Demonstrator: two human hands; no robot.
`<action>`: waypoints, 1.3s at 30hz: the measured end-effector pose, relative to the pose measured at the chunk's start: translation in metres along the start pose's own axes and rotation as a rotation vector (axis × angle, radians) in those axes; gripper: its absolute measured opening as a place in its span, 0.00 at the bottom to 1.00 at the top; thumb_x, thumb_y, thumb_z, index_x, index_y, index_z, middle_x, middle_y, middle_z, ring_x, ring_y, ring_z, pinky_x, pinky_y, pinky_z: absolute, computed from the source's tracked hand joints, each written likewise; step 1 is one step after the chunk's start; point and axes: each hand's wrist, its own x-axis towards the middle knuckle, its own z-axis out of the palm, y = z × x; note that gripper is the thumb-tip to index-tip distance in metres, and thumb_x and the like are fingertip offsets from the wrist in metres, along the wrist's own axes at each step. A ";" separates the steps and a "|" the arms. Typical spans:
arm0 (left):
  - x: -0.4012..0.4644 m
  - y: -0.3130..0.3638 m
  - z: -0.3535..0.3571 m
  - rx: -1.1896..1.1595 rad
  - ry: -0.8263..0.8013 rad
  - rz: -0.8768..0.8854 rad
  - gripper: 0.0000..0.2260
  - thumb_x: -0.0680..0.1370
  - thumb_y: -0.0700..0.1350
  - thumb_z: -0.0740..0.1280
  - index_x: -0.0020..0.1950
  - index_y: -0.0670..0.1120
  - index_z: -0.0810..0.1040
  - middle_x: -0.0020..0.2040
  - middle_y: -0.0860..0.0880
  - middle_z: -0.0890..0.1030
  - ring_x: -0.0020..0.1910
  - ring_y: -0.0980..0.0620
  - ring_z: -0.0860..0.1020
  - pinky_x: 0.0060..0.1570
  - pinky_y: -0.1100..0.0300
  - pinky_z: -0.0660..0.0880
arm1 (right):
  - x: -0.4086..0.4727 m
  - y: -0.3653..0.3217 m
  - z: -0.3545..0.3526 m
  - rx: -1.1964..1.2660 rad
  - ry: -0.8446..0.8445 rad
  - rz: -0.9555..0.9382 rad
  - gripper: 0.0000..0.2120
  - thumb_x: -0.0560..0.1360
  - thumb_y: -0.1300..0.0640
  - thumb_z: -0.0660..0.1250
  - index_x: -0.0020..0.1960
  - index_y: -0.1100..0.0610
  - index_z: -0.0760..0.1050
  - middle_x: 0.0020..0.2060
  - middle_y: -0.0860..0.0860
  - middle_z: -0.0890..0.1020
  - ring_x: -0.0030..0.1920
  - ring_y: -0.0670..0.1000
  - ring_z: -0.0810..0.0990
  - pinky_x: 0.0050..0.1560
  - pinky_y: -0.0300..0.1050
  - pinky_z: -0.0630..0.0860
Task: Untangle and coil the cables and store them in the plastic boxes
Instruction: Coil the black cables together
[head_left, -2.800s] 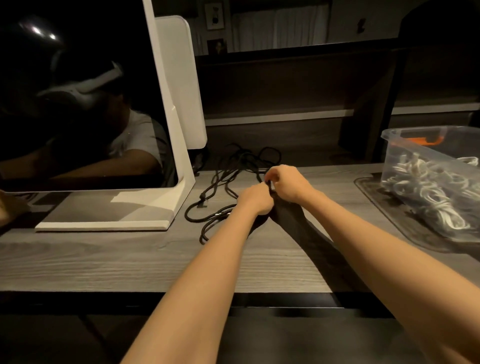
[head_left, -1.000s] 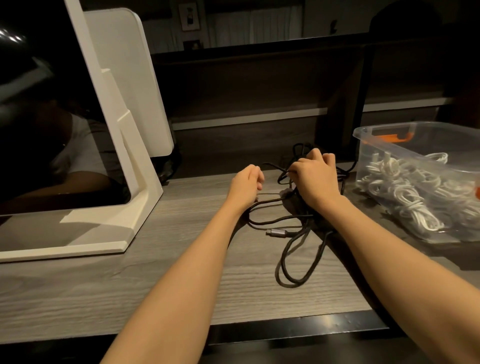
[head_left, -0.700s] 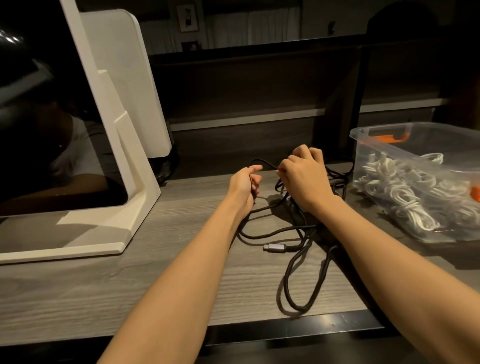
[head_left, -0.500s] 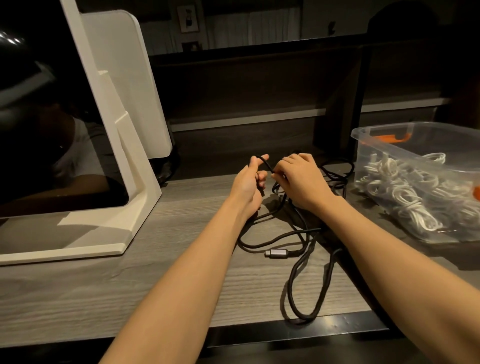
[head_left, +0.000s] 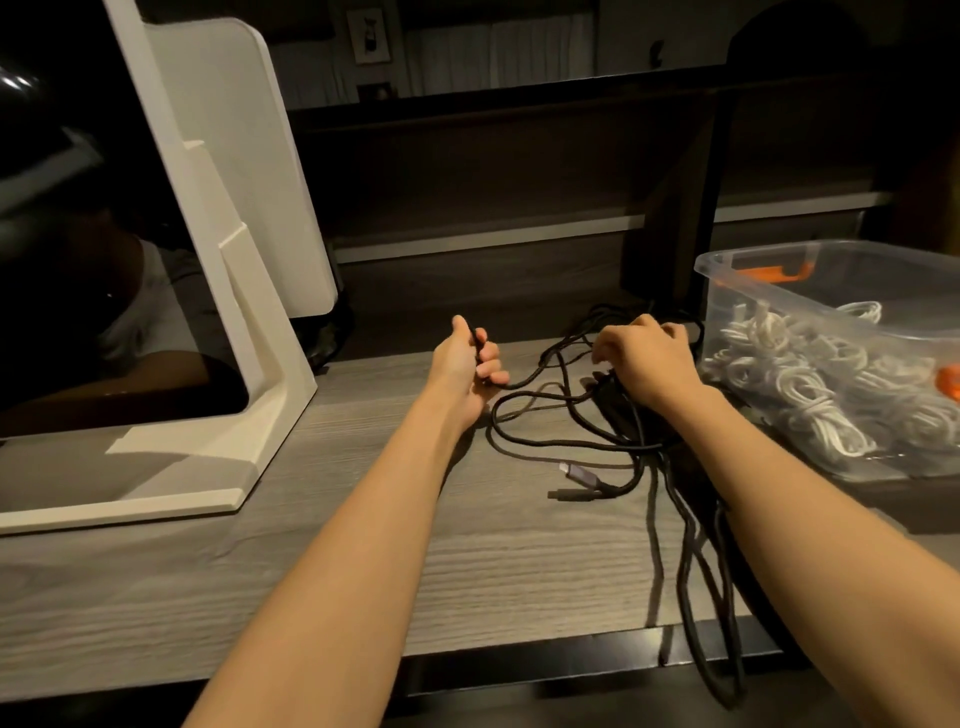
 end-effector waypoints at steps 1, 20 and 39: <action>0.001 0.001 -0.004 0.048 0.024 -0.006 0.20 0.84 0.56 0.50 0.40 0.45 0.69 0.25 0.51 0.67 0.20 0.57 0.62 0.22 0.65 0.60 | 0.000 0.002 -0.001 0.063 -0.002 0.009 0.10 0.81 0.58 0.58 0.51 0.48 0.77 0.51 0.48 0.79 0.61 0.53 0.69 0.64 0.52 0.57; -0.003 -0.011 0.001 0.501 -0.071 -0.011 0.19 0.85 0.55 0.49 0.43 0.45 0.70 0.39 0.45 0.79 0.31 0.55 0.69 0.28 0.65 0.64 | -0.004 -0.038 -0.004 0.742 0.006 -0.063 0.01 0.80 0.57 0.62 0.50 0.53 0.71 0.37 0.44 0.80 0.43 0.45 0.81 0.58 0.53 0.76; 0.004 -0.024 0.006 0.498 -0.016 0.166 0.16 0.84 0.53 0.55 0.50 0.44 0.76 0.32 0.50 0.67 0.28 0.56 0.66 0.28 0.65 0.68 | -0.006 -0.040 -0.020 0.584 -0.553 -0.099 0.06 0.79 0.55 0.63 0.49 0.56 0.77 0.40 0.49 0.80 0.42 0.46 0.78 0.46 0.39 0.72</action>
